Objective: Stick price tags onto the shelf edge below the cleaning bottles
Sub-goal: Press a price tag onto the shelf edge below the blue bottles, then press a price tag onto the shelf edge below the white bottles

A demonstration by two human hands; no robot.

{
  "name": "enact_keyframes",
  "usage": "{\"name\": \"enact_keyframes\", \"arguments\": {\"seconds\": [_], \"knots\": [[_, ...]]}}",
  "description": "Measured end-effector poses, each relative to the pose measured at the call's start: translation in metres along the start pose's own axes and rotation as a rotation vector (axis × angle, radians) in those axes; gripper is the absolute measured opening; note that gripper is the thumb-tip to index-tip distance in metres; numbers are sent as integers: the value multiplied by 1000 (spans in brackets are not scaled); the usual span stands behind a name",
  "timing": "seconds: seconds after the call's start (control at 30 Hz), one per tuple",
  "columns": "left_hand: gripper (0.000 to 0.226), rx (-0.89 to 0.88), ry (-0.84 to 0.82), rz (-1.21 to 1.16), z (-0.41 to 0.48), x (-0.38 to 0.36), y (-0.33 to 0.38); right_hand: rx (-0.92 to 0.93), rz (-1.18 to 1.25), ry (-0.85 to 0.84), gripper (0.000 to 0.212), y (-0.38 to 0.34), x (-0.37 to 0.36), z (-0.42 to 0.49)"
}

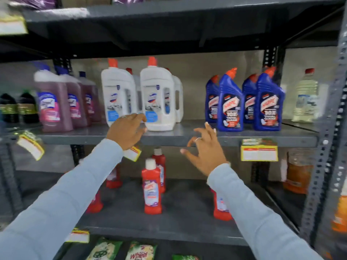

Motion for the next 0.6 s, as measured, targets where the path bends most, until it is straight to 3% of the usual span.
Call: {"name": "enact_keyframes", "arguments": {"seconds": [0.1, 0.17, 0.27, 0.4, 0.5, 0.6], "knots": [[27, 80, -296, 117, -3, 3, -51, 5, -176, -77, 51, -47, -42, 23], [24, 46, -392, 150, -3, -4, -71, -30, -206, -125, 54, -68, -63, 34], [22, -47, -343, 138, -2, -11, -87, -80, -158, -141, 47, -95, -95, 44], [21, -98, -295, 134, 3, -15, -96, -243, -47, -37, 48, -111, -113, 55], [8, -142, -254, 122, 8, -18, -100, -321, -67, -25, 48, -118, -112, 65], [8, -157, -241, 97, 11, -19, -102, -329, -145, -88, 43, -122, -115, 73]]}}
Point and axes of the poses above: each hand's wrist, its own z-axis towards the middle knuckle, its own x-axis out of the back of the hand, y = z × x, the point moved 2 cm from there along z, towards the middle knuckle, and after that the axes turned 7 degrees about z, right-handed, at the moved point
